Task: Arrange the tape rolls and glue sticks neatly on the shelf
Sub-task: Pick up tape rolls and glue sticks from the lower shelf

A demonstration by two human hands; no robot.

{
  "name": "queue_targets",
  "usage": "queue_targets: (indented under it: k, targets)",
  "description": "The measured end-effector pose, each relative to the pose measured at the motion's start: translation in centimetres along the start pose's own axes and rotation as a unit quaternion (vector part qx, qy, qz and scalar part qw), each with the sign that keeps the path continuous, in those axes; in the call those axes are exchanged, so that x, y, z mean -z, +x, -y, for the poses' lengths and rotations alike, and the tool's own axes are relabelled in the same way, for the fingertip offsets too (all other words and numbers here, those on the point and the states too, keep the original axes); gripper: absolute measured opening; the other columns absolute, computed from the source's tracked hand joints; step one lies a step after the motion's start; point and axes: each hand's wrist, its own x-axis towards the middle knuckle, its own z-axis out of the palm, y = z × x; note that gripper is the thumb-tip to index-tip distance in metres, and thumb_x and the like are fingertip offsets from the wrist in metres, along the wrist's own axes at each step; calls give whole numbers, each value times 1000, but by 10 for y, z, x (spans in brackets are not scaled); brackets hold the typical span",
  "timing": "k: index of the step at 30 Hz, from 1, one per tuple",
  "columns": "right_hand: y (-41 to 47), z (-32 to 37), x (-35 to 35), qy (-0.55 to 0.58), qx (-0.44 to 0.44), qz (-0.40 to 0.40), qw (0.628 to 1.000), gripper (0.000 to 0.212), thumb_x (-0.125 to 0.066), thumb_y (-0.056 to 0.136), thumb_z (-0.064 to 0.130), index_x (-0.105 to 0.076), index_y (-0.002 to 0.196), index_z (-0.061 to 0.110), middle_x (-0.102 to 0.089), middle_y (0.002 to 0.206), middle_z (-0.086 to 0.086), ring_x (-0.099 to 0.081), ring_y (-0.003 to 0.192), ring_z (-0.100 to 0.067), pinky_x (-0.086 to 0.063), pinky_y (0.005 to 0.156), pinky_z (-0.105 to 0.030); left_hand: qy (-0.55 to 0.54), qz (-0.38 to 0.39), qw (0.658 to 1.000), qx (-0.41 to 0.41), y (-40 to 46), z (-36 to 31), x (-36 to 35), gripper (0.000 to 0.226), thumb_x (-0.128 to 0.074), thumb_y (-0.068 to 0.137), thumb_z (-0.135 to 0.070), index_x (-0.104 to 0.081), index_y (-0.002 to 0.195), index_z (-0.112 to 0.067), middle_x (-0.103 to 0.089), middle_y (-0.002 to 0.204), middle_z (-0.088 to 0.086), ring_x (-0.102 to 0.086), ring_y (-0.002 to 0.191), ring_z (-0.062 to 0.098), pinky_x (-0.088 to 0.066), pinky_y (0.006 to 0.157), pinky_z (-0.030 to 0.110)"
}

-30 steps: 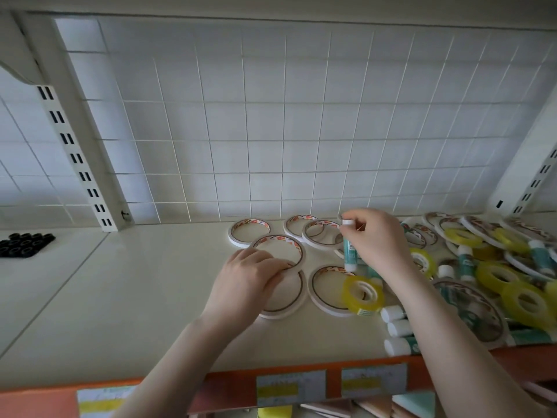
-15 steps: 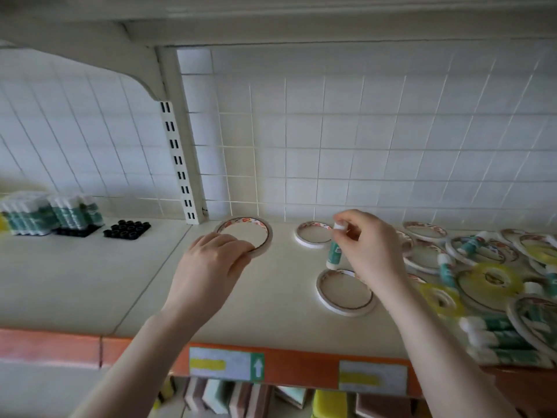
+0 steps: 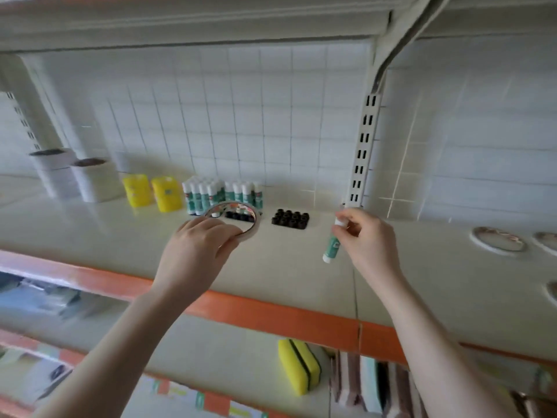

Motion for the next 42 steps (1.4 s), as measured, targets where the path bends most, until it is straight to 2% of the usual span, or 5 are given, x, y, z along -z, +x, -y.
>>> queue_targets:
  k: [10,23,28,33,42]
  targets:
    - [61,52,-98,-1,13,31,999,17,-65,83,11,-68,100,13,-68,94,-2,-63,84,-20,-50,80,-37,-11,-64,998,11,22,103,1,40,-42,84,-39,-72,81,-12,-67,72,3,-61,69,31,-51,63,35]
    - [123,44,-183,-21,11,82,996,18,-63,84,10,-68,101,15,-64,95,-3,-61,83,-19,-45,75,-27,-49,-61,997,-22,65,166,-35,36,-46,86,-35,-73,85,-11,-68,75,0,-62,70,28,-52,65,35]
    - [114,38,-192,-34,21,54,998,22,-66,81,6,-70,101,13,-50,90,3,-56,71,-14,-34,66,-16,-71,-53,995,-49,74,180,-45,35,-46,86,-34,-73,86,-12,-68,75,0,-60,70,28,-51,66,33]
    - [111,38,-193,-54,44,39,997,21,-61,87,8,-72,105,11,-58,93,-4,-57,75,-19,-41,71,-26,-100,-41,992,-68,76,191,-52,34,-46,88,-33,-72,85,-12,-65,72,-1,-59,69,27,-50,63,32]
    - [112,34,-201,-77,111,-32,990,9,-69,78,1,-73,86,2,-64,81,-9,-62,68,-25,-47,60,-29,-104,-37,991,-78,76,205,-57,33,-46,87,-33,-72,84,-12,-64,71,-1,-57,67,26,-45,63,27]
